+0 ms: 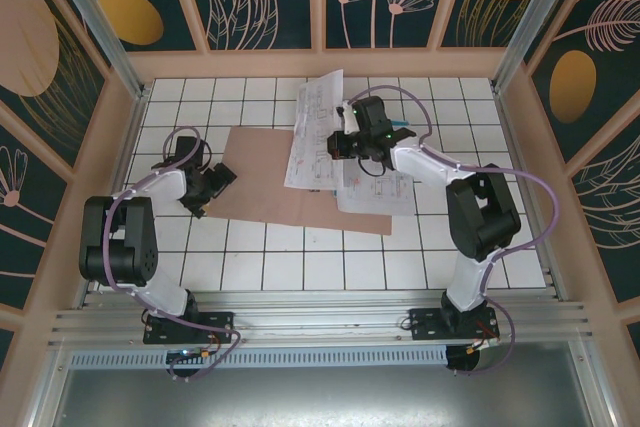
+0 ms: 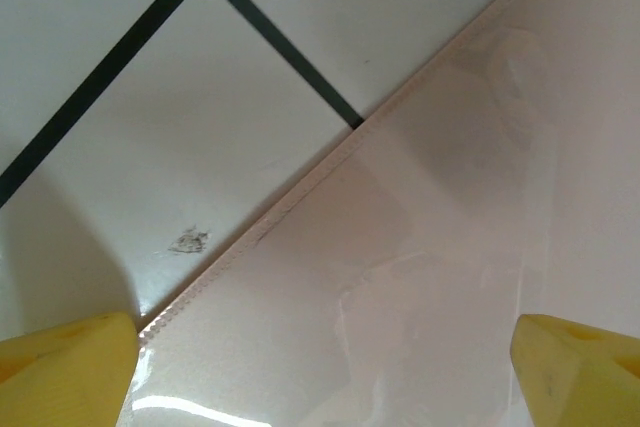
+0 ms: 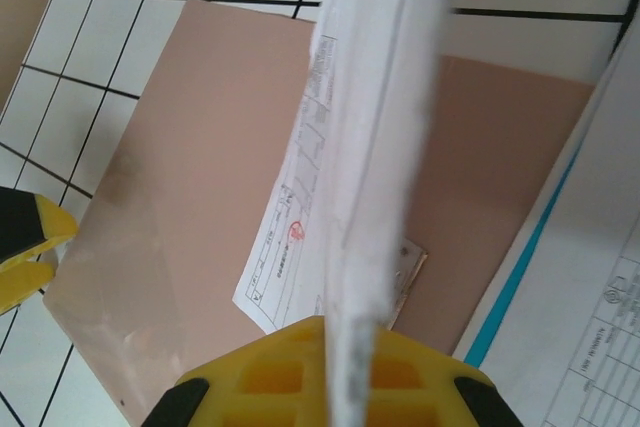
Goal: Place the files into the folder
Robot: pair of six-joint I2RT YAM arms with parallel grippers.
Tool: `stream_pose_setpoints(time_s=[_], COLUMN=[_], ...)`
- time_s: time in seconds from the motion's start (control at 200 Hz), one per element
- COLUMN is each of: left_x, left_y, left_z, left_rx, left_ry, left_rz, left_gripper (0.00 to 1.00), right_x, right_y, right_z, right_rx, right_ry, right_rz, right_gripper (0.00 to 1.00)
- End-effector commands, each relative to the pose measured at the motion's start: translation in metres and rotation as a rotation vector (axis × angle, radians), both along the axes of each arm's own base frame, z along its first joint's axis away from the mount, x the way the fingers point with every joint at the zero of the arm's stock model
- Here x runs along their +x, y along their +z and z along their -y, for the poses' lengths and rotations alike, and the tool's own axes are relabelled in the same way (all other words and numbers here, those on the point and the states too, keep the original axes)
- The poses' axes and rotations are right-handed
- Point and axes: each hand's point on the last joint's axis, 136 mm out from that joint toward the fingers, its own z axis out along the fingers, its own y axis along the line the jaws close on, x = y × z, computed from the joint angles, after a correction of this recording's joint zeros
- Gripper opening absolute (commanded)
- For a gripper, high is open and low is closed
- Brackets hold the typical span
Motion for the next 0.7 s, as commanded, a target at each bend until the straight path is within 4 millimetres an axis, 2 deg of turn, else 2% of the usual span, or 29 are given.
stream_pose_setpoints(time_s=[0.0,0.355,0.696], left_x=[-0.002,-0.001,-0.003], left_y=[0.000,0.001,-0.002], left_z=[-0.003,-0.012,-0.021], left_rx=[-0.020,-0.015,0.002], left_ry=[0.026,0.032,0.026], left_rz=[0.005,0.006,-0.018], left_gripper=[0.99,0.99,0.99], right_x=[-0.010,-0.028,-0.038], right_y=[0.017,0.008,0.000], right_z=[-0.020,-0.044,-0.059], right_rx=[0.040,0.062,0.116], right_ry=[0.064,0.128,0.182], right_rz=[0.061,0.035,-0.003], right_gripper=[0.00,0.00,0.00])
